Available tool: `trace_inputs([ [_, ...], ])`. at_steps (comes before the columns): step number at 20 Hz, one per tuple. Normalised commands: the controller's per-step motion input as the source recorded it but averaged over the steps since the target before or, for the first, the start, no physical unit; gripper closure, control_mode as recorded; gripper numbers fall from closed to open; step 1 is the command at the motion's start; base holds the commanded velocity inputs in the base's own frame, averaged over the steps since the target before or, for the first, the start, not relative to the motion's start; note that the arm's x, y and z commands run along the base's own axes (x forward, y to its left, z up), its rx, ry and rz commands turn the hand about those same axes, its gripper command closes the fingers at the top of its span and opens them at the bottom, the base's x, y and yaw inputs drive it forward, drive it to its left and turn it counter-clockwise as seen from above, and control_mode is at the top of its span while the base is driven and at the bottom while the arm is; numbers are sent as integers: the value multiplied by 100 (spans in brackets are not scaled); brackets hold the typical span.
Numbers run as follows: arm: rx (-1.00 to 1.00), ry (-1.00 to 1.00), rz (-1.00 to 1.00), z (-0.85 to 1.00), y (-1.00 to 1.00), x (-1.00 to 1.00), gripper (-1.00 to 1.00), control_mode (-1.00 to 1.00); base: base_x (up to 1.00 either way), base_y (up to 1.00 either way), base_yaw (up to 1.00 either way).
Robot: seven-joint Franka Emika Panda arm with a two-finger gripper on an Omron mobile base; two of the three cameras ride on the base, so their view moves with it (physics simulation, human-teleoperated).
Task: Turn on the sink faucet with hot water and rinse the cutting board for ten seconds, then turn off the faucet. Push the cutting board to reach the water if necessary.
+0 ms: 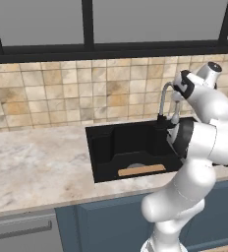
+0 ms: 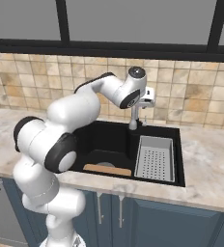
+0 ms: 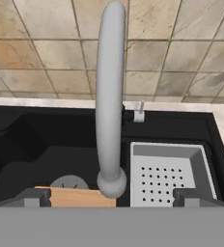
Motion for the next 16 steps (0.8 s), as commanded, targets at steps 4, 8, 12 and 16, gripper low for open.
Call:
trace_inputs([
  [4,0,0,0,-6,0,29,-100,-100,0,0,0],
  [8,0,0,0,-6,0,36,-100,-100,0,0,0],
  [12,0,0,0,-4,0,31,-100,-100,0,0,0],
  [16,0,0,0,-4,0,21,-100,-100,0,0,0],
])
